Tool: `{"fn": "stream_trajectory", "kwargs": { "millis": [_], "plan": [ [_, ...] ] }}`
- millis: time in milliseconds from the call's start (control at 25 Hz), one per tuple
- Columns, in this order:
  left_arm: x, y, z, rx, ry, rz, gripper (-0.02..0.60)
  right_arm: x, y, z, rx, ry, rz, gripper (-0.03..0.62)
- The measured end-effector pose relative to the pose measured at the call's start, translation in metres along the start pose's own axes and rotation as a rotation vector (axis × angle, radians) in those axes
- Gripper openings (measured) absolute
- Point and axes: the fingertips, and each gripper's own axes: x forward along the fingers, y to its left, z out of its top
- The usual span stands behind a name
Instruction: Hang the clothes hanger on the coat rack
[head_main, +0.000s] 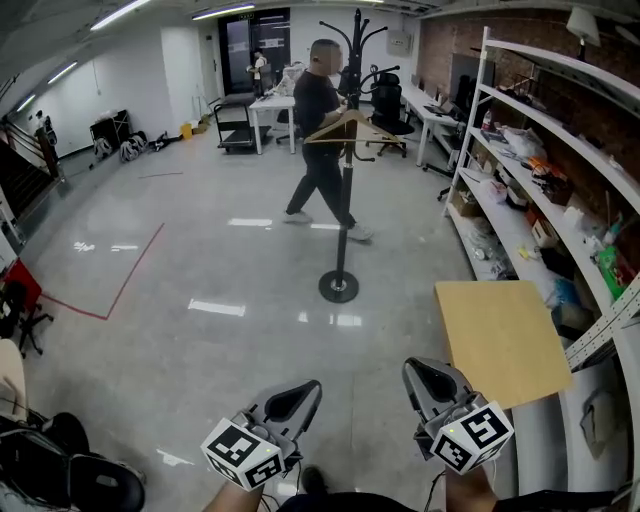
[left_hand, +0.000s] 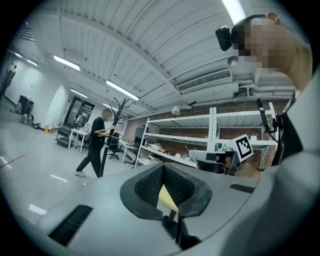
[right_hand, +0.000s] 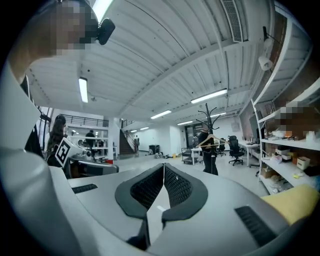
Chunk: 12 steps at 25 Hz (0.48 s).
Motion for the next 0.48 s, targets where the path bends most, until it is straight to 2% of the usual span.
{"fn": "stream_trajectory", "kwargs": {
  "millis": [240,480],
  "plan": [
    [-0.014,-0.051,-0.006,-0.009,-0.001,0.021,0.000,-0.061,0.006,-0.007,0.014,0.003,0.011,0.008],
    [-0.009,-0.112,-0.024,-0.037,0.016,0.015,0.000,-0.130,-0.016,-0.021,0.049,0.002,-0.014,0.007]
  ]
}}
